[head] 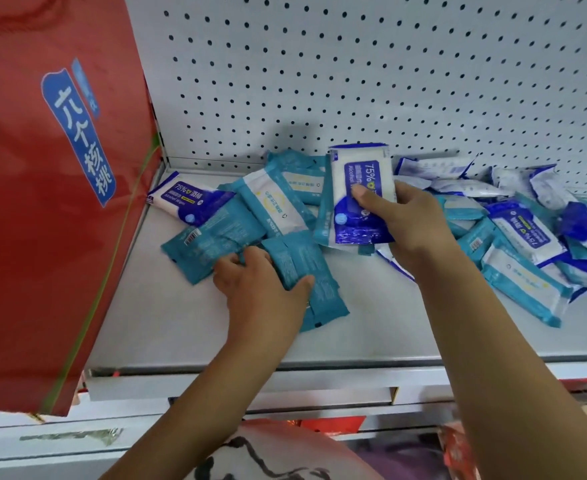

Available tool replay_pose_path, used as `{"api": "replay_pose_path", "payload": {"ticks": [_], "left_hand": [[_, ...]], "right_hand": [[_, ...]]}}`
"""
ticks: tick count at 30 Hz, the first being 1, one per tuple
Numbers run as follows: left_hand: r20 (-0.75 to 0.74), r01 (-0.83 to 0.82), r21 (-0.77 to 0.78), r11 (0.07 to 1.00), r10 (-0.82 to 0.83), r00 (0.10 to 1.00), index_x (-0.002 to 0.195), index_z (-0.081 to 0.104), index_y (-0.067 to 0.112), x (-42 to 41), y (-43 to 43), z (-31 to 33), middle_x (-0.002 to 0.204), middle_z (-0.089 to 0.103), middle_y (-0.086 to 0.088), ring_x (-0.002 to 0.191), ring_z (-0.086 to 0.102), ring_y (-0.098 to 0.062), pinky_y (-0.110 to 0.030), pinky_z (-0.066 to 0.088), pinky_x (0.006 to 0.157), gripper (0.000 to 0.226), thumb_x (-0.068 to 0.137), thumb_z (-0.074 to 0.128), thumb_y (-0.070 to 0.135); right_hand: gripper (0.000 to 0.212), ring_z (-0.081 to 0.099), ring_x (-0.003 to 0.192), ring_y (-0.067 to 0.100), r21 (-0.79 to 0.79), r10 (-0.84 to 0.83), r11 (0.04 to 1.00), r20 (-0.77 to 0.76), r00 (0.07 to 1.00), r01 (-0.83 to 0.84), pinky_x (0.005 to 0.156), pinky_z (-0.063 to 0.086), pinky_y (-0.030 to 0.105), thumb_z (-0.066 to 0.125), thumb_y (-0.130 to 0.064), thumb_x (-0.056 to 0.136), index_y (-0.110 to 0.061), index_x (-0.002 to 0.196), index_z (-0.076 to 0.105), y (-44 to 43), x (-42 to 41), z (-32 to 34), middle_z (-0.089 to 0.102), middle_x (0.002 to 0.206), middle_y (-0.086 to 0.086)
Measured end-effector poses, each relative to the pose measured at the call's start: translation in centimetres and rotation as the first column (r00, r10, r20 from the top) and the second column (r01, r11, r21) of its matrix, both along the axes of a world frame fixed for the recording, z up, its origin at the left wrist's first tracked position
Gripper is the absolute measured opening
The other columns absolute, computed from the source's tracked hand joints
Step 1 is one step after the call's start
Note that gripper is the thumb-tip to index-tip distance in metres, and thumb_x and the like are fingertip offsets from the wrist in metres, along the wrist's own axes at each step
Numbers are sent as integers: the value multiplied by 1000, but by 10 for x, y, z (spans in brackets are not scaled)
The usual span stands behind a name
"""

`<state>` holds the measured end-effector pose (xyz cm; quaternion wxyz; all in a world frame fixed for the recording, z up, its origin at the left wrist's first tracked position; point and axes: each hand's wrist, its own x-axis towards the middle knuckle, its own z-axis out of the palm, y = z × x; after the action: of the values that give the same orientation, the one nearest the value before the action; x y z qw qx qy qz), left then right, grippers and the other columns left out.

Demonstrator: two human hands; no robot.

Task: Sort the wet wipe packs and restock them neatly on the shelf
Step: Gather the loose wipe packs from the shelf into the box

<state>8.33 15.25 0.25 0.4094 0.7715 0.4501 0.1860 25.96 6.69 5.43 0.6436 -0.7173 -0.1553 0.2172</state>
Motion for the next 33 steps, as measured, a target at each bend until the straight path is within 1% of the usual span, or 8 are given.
{"api": "replay_pose_path", "payload": {"ticks": [7, 12, 14, 17, 22, 26, 30, 33], "left_hand": [[157, -15, -159, 987, 40, 987, 94, 48, 23, -3, 7, 4, 126, 38, -3, 89, 58, -10, -24, 50, 84, 49, 74, 92, 19], [213, -12, -163, 987, 46, 976, 92, 47, 28, -5, 1, 0, 123, 37, 4, 95, 61, -11, -21, 56, 88, 50, 73, 92, 18], [221, -11, -155, 988, 46, 974, 95, 48, 26, -5, -2, -3, 121, 35, 8, 94, 59, -8, -4, 48, 75, 48, 75, 91, 20], [225, -26, -171, 985, 65, 972, 96, 49, 27, -5, -5, -7, 117, 35, 11, 95, 58, -8, -1, 41, 62, 47, 75, 91, 24], [294, -38, -139, 990, 78, 953, 92, 47, 28, -3, -8, -8, 115, 35, 14, 108, 56, -10, -3, 45, 72, 47, 75, 90, 19], [295, -29, -124, 992, 64, 953, 92, 46, 31, 1, -12, -5, 119, 32, 14, 111, 51, -11, -25, 54, 94, 48, 76, 89, 15], [293, -1, -200, 980, 61, 954, 96, 49, 27, 3, -10, -8, 140, 24, 4, 106, 42, -2, 6, 35, 80, 46, 77, 88, 11], [261, -13, -185, 983, 62, 963, 101, 49, 26, 5, -9, -9, 146, 23, -1, 123, 37, -9, 0, 30, 86, 45, 79, 87, 15]], "right_hand": [[31, 76, 86, 20, -143, 236, 966, 133, 963, -217, 75, 62, 34, 82, -22, 82, -10, 109, 72, 59, 3, 3, 78, 97, 5], [37, 73, 86, 13, -323, 396, 888, 173, 902, -328, 72, 59, 26, 82, -23, 83, -15, 117, 68, 87, 4, -5, 75, 104, 0], [40, 71, 84, 8, -347, 420, 874, 190, 887, -340, 65, 57, 18, 82, -23, 83, -15, 118, 66, 90, 3, -4, 74, 103, -3], [42, 66, 78, 1, -370, 440, 862, 203, 875, -348, 55, 50, 11, 82, -24, 82, -21, 118, 61, 92, 1, -3, 69, 97, -11], [41, 65, 81, 3, -349, 413, 881, 234, 880, -320, 58, 51, 14, 83, -22, 82, -21, 115, 59, 90, -5, -5, 66, 96, -11], [46, 68, 85, 8, -246, 314, 934, 216, 925, -259, 56, 53, 13, 83, -21, 82, -16, 121, 60, 77, -7, -10, 70, 106, -1], [42, 74, 83, 11, -94, 135, 989, 236, 962, -116, 61, 56, 19, 82, -19, 83, -16, 119, 60, 49, -3, -6, 73, 102, -2], [38, 75, 84, 15, 26, 1, 1000, 186, 982, -6, 68, 60, 29, 81, -18, 84, -15, 117, 62, 18, 0, -6, 76, 100, 1]]}}
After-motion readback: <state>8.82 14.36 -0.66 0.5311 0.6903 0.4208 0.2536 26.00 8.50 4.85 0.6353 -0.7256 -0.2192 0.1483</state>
